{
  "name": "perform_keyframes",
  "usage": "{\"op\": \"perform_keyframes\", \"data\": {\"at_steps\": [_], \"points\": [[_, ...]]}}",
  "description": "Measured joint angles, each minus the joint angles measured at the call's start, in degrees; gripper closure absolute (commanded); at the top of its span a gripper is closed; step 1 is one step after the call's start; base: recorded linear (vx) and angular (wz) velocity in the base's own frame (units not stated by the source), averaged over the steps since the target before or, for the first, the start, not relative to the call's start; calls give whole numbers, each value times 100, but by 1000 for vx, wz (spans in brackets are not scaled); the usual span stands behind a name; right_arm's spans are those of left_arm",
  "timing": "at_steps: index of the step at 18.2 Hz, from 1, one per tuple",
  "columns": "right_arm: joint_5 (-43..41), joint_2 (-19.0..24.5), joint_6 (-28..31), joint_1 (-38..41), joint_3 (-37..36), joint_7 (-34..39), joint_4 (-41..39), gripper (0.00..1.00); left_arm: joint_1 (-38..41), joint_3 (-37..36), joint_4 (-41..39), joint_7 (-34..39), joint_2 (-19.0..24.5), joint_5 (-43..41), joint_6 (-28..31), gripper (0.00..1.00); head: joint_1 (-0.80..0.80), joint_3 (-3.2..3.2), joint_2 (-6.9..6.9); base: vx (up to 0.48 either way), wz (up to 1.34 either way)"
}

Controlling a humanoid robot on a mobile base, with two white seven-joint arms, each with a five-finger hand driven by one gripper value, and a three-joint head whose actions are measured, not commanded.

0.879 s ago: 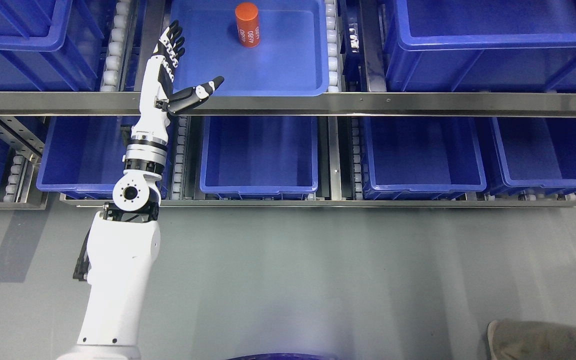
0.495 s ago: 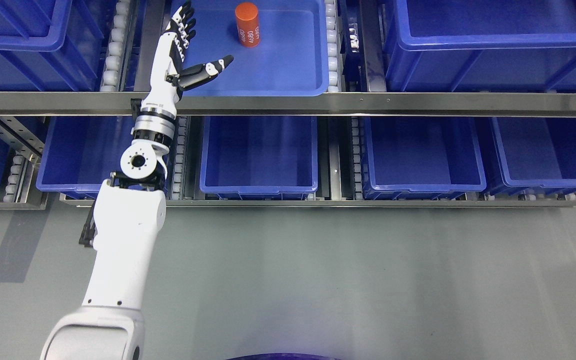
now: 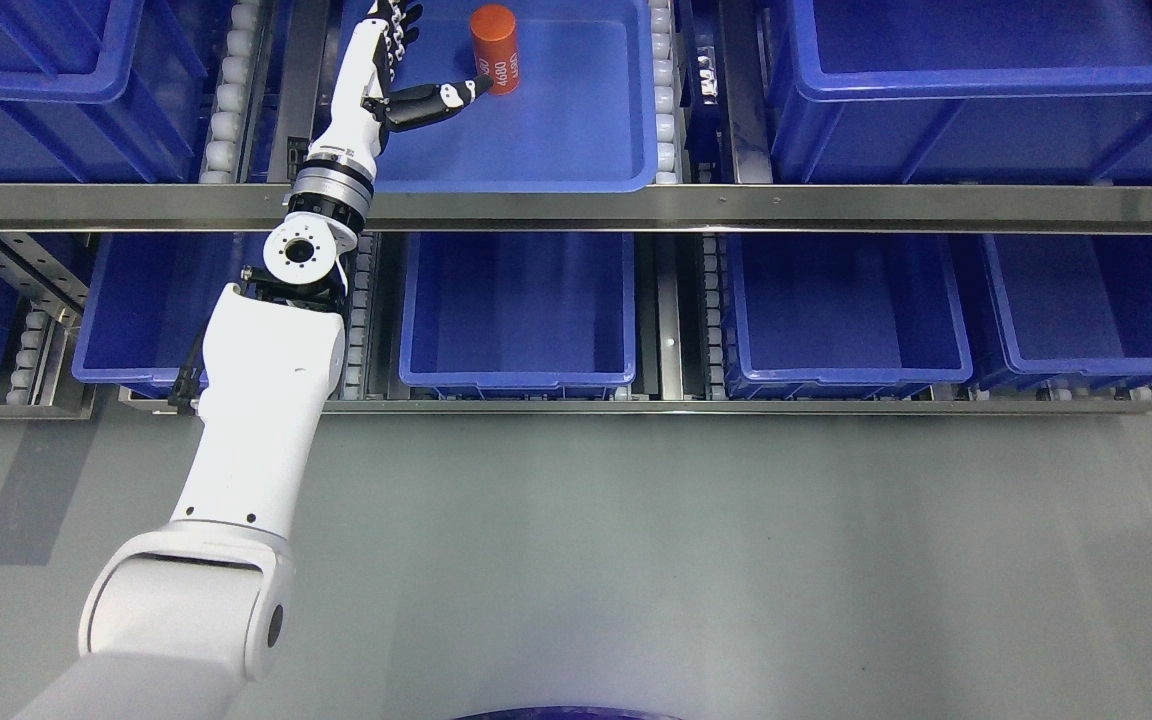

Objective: Grab orange capacitor from left shelf to right desk
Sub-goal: 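Reach the left hand toward the orange container in the blue bin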

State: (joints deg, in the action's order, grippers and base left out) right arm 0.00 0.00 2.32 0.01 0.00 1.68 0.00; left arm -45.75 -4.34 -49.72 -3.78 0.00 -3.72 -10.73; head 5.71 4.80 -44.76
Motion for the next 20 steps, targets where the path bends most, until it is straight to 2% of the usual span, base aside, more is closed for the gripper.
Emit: {"op": "perform_keyframes", "data": {"at_steps": [10,20], "points": [[0,0,0,-1,0,7,0,0,-655,-337,1236,16,0,-104,4,1,0,0,0,13,22],[0,0,0,-1,0,8,0,0,-961,-764,1764,-363,0,-84,-261,2,0,0,0,15,67]]}}
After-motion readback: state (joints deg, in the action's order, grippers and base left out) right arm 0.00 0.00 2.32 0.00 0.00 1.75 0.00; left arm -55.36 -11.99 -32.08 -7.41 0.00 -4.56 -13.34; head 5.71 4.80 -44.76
